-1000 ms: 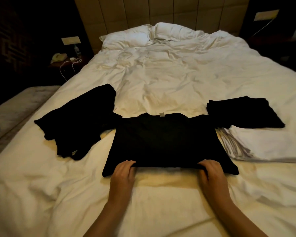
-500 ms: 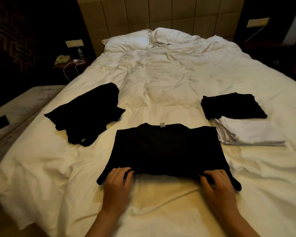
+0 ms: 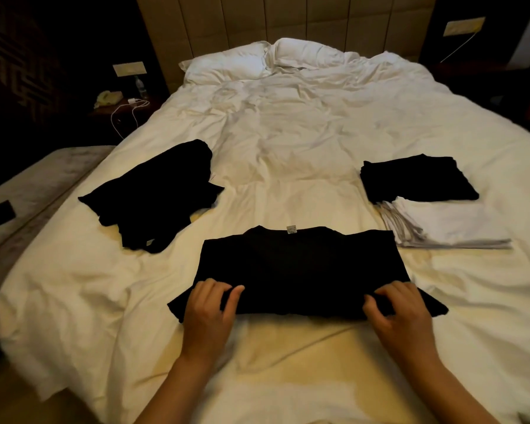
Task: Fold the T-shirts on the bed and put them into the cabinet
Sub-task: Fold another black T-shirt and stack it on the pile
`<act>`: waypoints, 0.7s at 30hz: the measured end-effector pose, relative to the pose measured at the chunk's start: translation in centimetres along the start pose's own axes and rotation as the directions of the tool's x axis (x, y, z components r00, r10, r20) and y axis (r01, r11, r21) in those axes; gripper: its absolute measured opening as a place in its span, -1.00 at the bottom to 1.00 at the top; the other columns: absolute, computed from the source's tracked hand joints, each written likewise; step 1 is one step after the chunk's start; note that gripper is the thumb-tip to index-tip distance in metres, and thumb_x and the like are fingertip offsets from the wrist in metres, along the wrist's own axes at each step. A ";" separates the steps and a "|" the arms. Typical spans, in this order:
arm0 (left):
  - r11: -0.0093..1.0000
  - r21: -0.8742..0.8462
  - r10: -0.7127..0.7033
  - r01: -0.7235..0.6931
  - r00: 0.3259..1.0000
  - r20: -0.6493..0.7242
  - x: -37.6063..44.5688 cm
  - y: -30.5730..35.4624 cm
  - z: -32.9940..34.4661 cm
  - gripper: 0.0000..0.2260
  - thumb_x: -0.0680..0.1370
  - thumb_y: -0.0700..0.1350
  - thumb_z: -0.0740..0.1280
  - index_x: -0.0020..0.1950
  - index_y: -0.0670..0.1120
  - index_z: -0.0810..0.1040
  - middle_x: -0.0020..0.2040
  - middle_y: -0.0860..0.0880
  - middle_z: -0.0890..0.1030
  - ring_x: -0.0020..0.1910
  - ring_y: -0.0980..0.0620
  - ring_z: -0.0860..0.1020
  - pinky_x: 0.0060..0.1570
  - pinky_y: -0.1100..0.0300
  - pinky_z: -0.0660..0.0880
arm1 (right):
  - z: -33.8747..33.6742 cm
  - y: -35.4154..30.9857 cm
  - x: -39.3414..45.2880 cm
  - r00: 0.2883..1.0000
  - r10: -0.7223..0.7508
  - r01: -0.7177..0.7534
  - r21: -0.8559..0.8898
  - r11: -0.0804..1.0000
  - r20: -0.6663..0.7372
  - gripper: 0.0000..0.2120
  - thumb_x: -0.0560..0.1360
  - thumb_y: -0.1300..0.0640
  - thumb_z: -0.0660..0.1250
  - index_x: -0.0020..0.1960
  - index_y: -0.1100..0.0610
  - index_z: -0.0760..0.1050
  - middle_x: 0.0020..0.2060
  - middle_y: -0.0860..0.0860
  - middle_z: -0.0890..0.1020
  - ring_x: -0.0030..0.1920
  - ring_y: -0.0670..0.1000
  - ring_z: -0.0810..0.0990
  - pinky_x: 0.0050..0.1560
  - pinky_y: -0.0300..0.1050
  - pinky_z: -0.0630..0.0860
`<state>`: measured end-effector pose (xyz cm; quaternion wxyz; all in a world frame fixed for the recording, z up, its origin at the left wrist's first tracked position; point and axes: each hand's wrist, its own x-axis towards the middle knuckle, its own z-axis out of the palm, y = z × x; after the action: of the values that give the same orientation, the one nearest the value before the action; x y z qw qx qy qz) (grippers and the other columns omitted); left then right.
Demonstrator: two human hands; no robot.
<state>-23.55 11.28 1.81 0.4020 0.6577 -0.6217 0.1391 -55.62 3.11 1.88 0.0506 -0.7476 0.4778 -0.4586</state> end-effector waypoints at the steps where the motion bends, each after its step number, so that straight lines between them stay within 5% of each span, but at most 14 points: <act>1: 1.000 0.009 -0.012 0.011 1.000 0.024 0.7 -0.4 0.6 -0.70 0.62 0.03 0.28 -0.18 -0.16 0.54 -0.24 -0.03 0.49 -0.23 -0.05 0.47 -0.19 0.12 0.40 | 0.5 0.4 0.7 1.000 0.019 -0.019 -0.021 1.000 0.022 -0.73 0.47 0.04 0.27 -0.26 0.23 0.52 -0.34 0.06 0.51 -0.25 0.10 0.45 -0.26 -0.08 0.37; 5: 0.996 0.026 -0.090 0.087 0.987 0.132 3.5 -2.1 3.3 -0.66 0.63 0.09 0.20 -0.16 -0.13 0.53 -0.21 -0.01 0.48 -0.18 -0.04 0.47 -0.14 0.13 0.39 | 2.7 1.8 3.8 0.983 0.122 -0.104 -0.129 0.986 0.140 -0.86 0.45 0.20 0.50 -0.15 0.22 0.56 -0.26 0.05 0.55 -0.16 0.15 0.52 -0.29 -0.03 0.44; 11: 0.981 0.130 -0.176 0.146 0.946 0.272 8.1 -4.8 8.4 -0.76 0.61 0.01 0.34 -0.12 -0.14 0.57 -0.17 -0.06 0.54 -0.11 -0.08 0.49 -0.05 0.06 0.42 | 6.3 4.4 8.9 0.927 0.175 -0.100 -0.232 0.968 0.331 -0.79 0.59 0.02 0.33 -0.06 0.17 0.52 -0.17 0.05 0.52 -0.04 0.11 0.45 -0.18 0.05 0.46; 21: 0.960 0.195 -0.263 0.202 0.889 0.374 12.4 -8.0 14.0 -0.73 0.64 0.01 0.30 -0.09 -0.17 0.57 -0.14 -0.11 0.54 -0.07 -0.13 0.47 -0.03 0.00 0.42 | 12.6 8.7 13.7 0.916 0.163 -0.023 -0.360 0.933 0.366 -0.75 0.63 0.03 0.25 -0.07 0.20 0.53 -0.18 0.11 0.55 -0.02 0.17 0.48 -0.17 0.05 0.43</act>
<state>-18.23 -8.09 -1.51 0.2308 0.7702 -0.5945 0.0005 -50.52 -16.59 -1.08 0.0338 -0.7968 0.5670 -0.2059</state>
